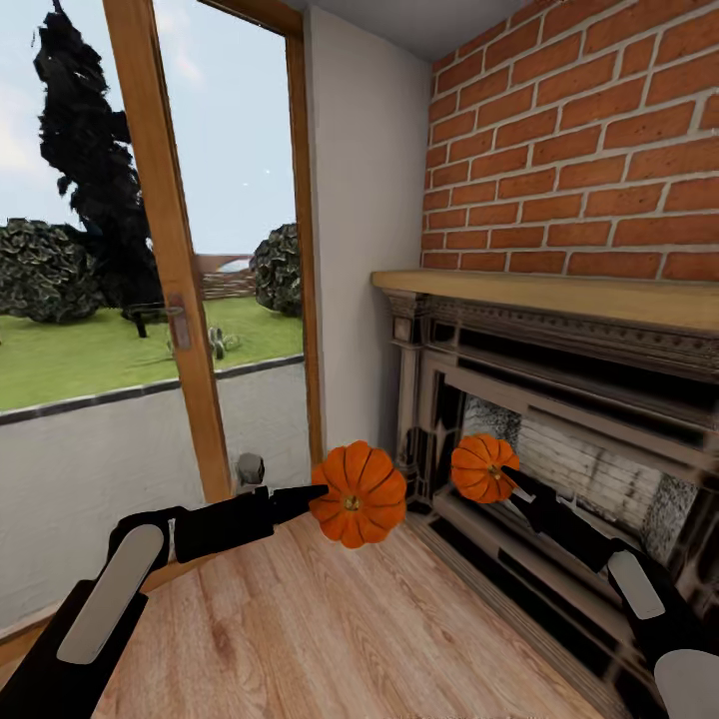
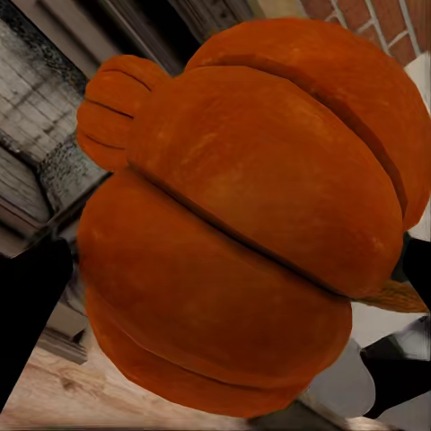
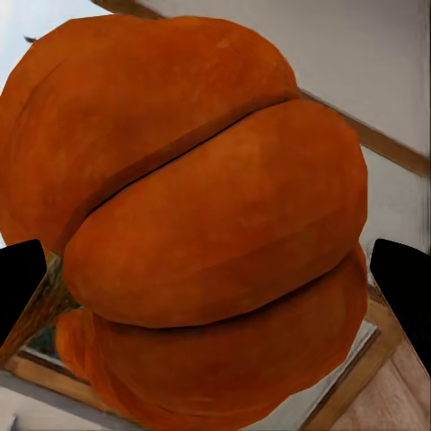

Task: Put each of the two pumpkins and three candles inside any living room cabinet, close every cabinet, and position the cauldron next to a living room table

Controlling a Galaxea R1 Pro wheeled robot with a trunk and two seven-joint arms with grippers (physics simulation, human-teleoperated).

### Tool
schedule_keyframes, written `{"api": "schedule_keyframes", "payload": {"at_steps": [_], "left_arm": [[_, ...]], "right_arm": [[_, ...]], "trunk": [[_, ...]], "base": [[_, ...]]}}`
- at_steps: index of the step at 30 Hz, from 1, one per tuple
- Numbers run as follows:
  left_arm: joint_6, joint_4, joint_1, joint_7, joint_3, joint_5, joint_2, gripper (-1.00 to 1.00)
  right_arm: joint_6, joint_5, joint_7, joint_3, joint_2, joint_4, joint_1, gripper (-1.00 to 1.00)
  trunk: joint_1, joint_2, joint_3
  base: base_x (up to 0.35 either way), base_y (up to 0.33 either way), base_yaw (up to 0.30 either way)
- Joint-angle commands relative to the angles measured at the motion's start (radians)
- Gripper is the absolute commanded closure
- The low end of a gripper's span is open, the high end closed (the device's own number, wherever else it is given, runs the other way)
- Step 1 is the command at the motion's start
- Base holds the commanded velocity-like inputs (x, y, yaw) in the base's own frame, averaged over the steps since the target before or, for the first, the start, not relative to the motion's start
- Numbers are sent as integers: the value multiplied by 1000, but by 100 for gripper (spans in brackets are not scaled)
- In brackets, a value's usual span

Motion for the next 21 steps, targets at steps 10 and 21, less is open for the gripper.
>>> {"api": "schedule_keyframes", "payload": {"at_steps": [10, 21], "left_arm": [[4, -1, -1, -8, 0, 10, 0, 100], [4, -1, -1, -8, 0, 10, 0, 100]], "right_arm": [[10, -12, 1, -1, 0, 0, -1, 100], [10, -12, 1, -2, 0, 0, -1, 100]], "trunk": [[0, -1, -1], [0, -1, -1]], "base": [[-1, 1, -290], [0, 0, -291]]}}
